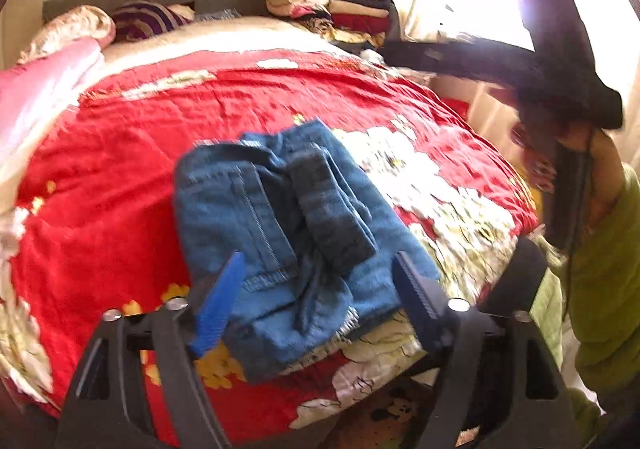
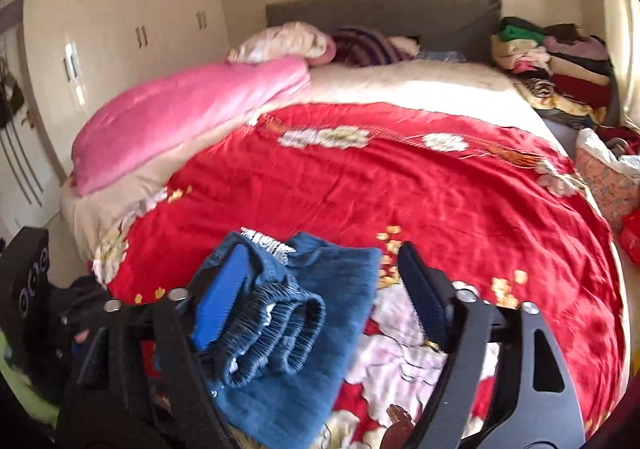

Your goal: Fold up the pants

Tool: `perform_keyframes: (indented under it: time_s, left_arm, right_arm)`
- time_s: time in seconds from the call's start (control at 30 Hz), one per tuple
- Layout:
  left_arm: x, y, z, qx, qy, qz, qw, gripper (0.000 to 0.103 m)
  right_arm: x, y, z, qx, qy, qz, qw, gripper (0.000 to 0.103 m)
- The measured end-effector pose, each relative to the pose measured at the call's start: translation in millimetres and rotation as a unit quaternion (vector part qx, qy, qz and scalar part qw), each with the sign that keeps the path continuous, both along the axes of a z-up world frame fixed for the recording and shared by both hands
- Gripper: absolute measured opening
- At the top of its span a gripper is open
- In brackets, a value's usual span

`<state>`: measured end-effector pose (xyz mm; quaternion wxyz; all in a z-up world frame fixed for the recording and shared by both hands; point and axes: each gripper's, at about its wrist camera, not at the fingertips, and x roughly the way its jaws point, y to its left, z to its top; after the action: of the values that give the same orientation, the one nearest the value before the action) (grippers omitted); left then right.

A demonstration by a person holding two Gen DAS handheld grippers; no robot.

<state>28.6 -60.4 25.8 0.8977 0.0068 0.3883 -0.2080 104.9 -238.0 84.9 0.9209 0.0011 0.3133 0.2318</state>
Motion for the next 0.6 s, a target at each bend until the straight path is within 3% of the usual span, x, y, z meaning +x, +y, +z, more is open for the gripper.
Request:
perform_keyframes:
  time_s: [0.13, 0.3, 0.6]
  left_arm:
    - [7, 4, 11, 0.016, -0.019, 0.021, 0.9995, 0.093]
    - [20, 12, 12, 0.025, -0.021, 0.04, 0.9987, 0.096]
    - [42, 28, 1, 0.028, -0.01, 0.078, 0.9965, 0.098]
  right_arm:
    - [-15, -19, 3, 0.012, -0.013, -0.021, 1.0, 0.08]
    - [-23, -28, -4, 0.015, -0.013, -0.037, 0.999, 0.084]
    - [-13, -28, -45, 0.015, 0.041, -0.049, 0.998, 0.085]
